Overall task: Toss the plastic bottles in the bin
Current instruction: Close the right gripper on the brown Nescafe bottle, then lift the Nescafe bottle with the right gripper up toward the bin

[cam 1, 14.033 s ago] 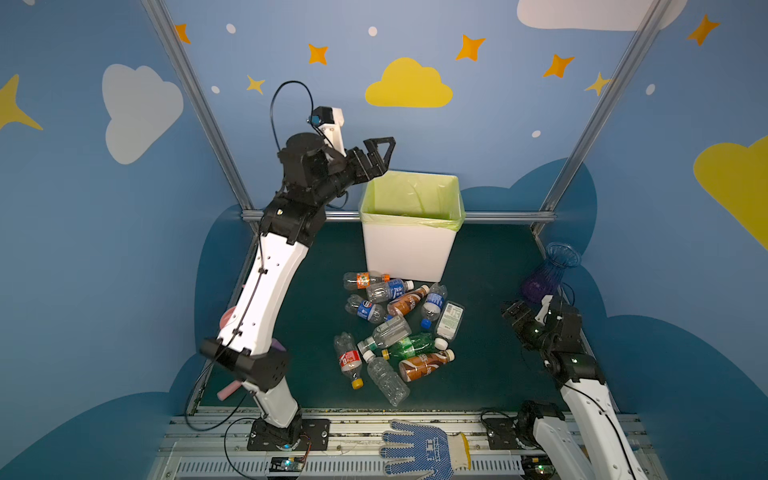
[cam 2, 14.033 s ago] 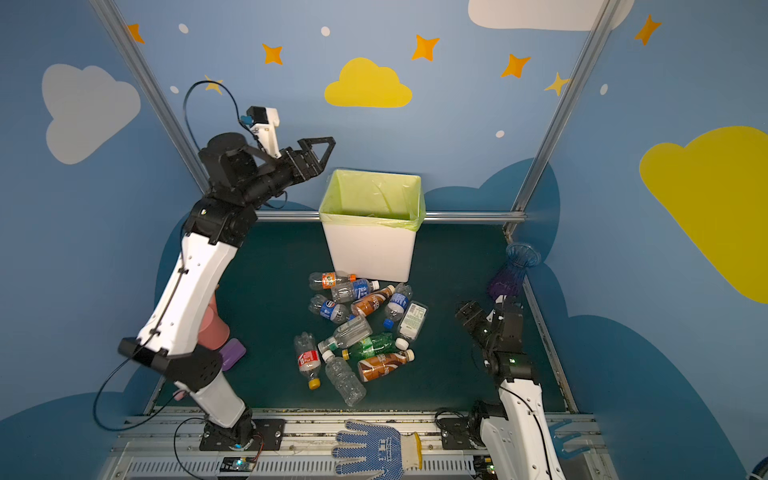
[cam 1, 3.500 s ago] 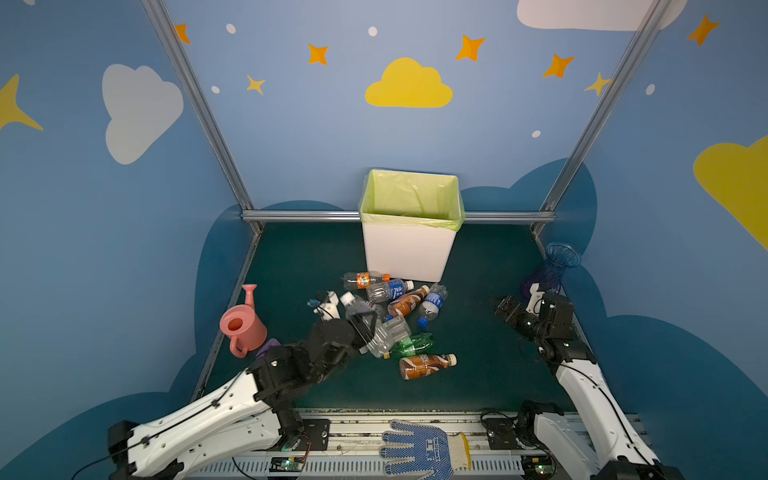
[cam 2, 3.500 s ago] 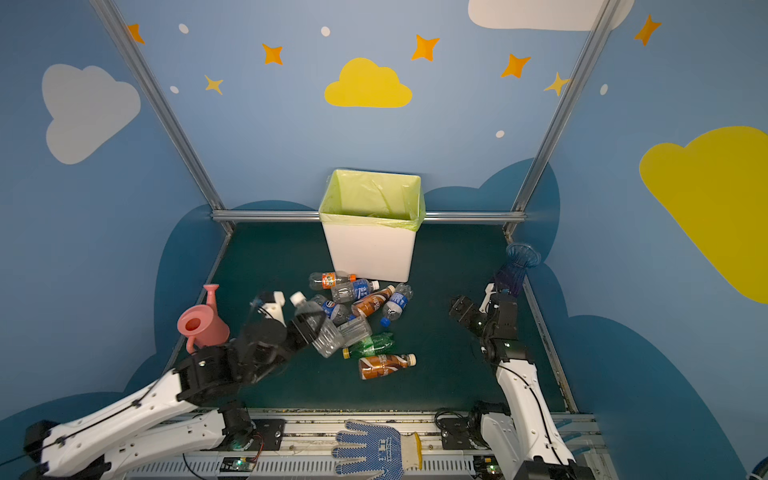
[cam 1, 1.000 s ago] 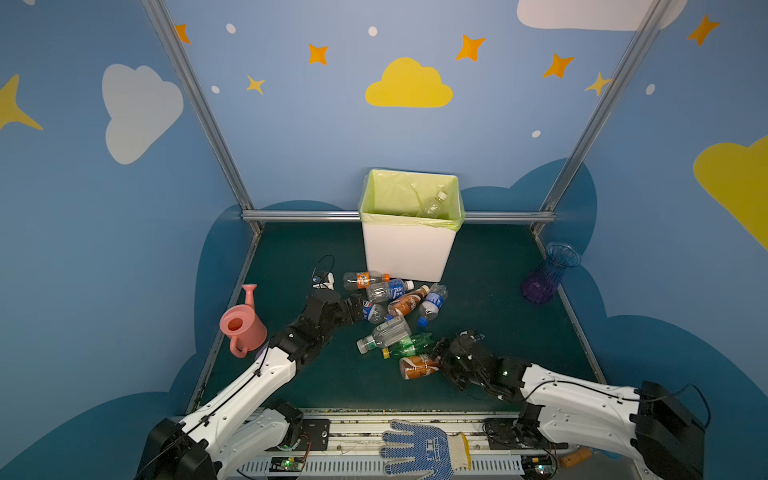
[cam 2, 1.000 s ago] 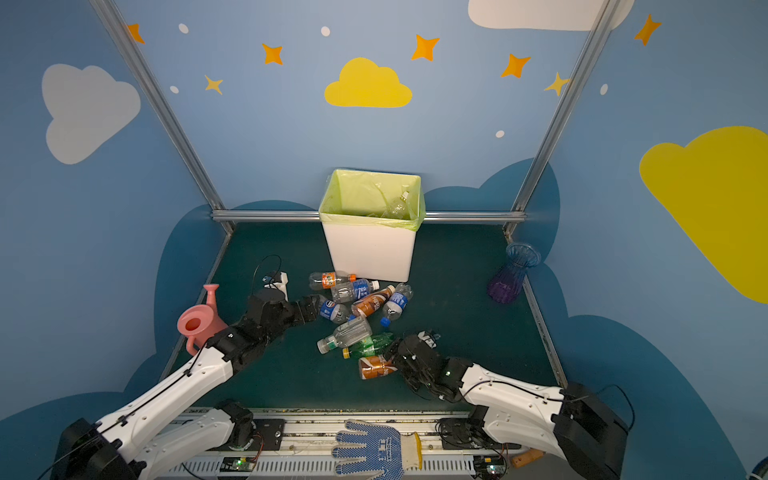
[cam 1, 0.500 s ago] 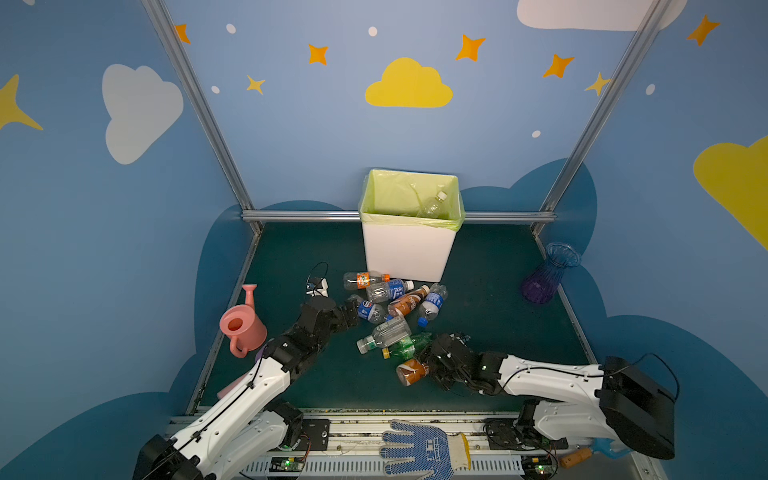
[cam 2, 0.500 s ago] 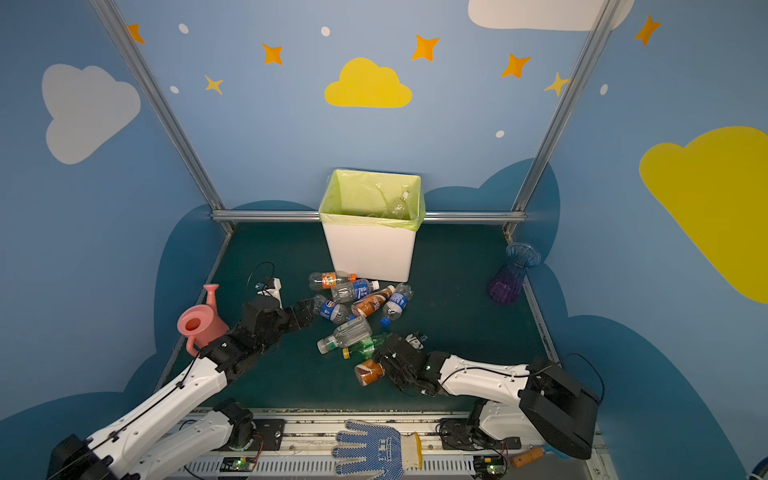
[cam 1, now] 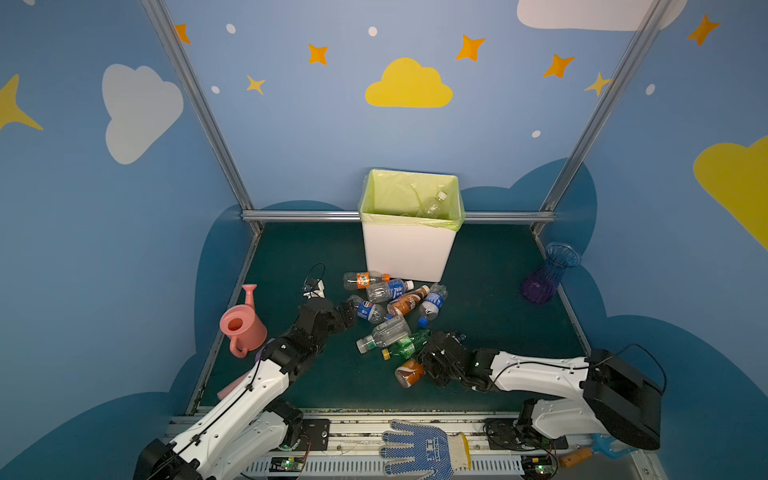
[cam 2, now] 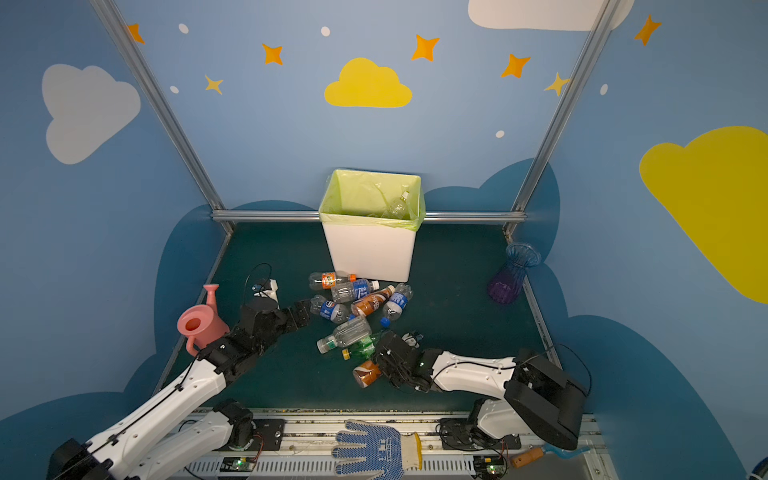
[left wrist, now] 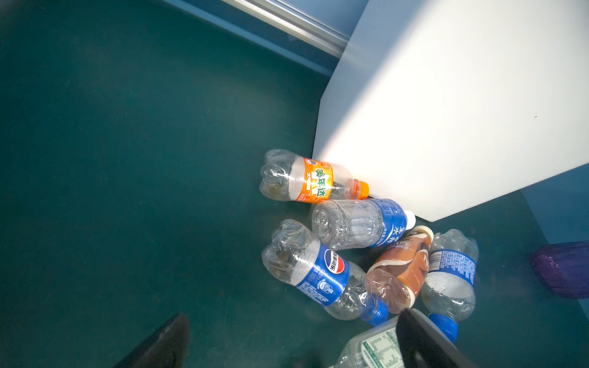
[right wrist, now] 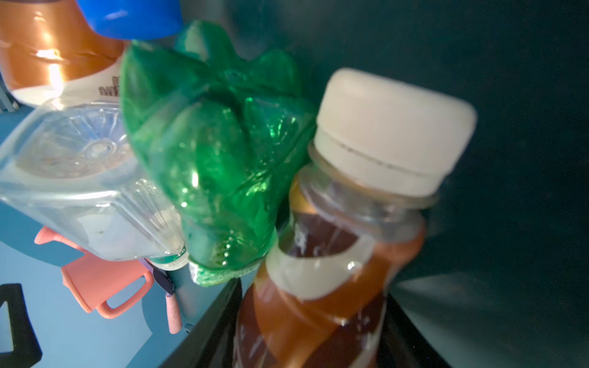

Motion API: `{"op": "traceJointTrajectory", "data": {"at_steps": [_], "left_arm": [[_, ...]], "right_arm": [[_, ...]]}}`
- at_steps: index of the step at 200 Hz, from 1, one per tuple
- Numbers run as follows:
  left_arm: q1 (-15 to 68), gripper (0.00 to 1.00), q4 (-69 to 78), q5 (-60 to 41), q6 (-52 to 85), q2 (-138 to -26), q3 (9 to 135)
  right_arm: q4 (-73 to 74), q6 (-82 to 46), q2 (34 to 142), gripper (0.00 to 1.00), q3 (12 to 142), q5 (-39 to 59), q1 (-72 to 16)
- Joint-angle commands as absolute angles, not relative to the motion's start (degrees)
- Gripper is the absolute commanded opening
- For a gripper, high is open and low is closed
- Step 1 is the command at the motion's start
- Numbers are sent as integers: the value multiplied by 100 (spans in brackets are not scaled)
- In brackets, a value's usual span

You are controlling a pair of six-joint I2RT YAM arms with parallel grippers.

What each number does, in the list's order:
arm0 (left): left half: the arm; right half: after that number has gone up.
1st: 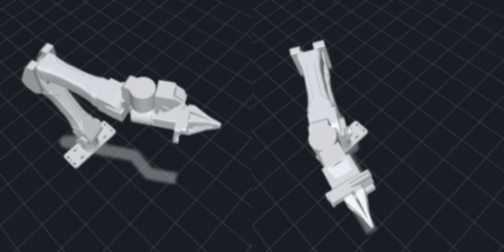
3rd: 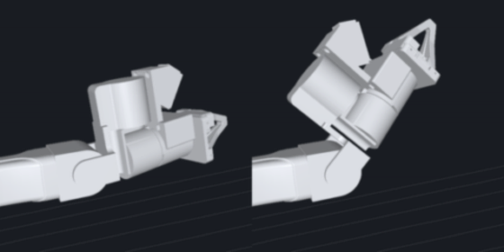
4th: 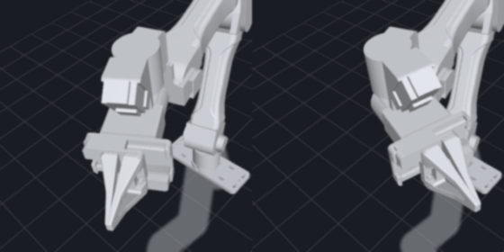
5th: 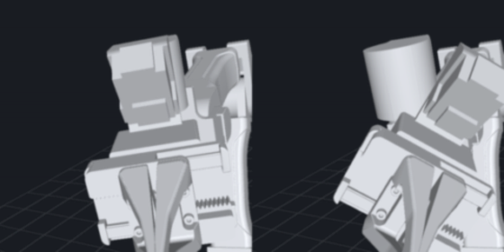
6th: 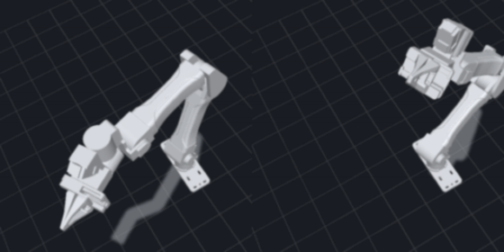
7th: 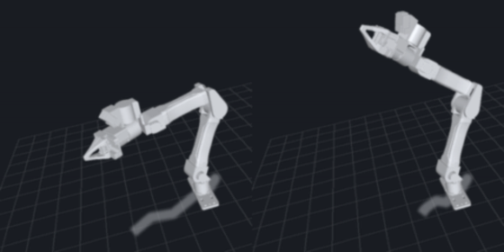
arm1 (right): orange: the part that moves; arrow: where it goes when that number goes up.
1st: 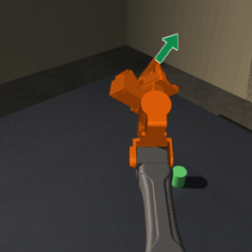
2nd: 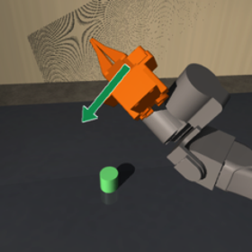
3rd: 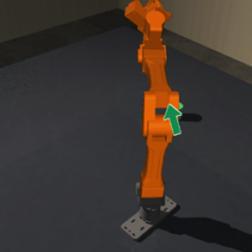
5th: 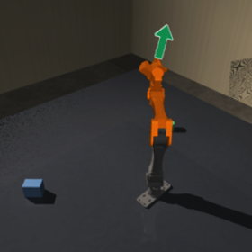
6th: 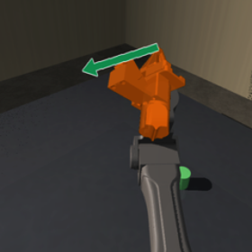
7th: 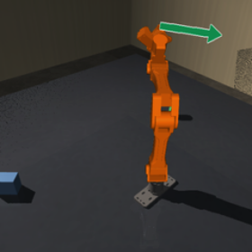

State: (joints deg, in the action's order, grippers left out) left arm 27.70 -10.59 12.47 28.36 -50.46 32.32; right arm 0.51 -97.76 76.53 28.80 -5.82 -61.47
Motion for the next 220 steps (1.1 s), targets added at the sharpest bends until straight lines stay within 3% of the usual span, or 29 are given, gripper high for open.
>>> {"op": "traceJointTrajectory", "data": {"at_steps": [1,62,99,122,147,165,192,220], "left_arm": [[2730,100,-1162,1332,2865,-4975,3199],[2684,100,-1094,1294,2911,-5139,3173],[2676,100,-1008,1253,2927,-5357,3156],[2672,100,-914,1159,2883,-5583,3172],[2672,100,-1010,1068,2865,-5926,3295],[2676,100,-1205,971,2848,-6165,3456],[2679,100,-1187,844,2794,-6356,3489],[2680,100,-1126,792,2813,-6423,3511]], "right_arm": [[-628,-9824,7416,51,2593,-798,-6075],[-2119,-8774,5462,50,2701,-1736,-5573],[-2471,-6746,4545,50,3241,-1350,-4238],[-2646,-5084,4825,50,4408,-754,-3199],[-3217,-3517,5815,50,6715,410,-2037],[-3637,-2711,6284,51,8453,361,-1719],[-3114,-2366,6493,51,9773,-13,-1406],[-2024,-2716,6687,51,9931,71,-1360]]}}
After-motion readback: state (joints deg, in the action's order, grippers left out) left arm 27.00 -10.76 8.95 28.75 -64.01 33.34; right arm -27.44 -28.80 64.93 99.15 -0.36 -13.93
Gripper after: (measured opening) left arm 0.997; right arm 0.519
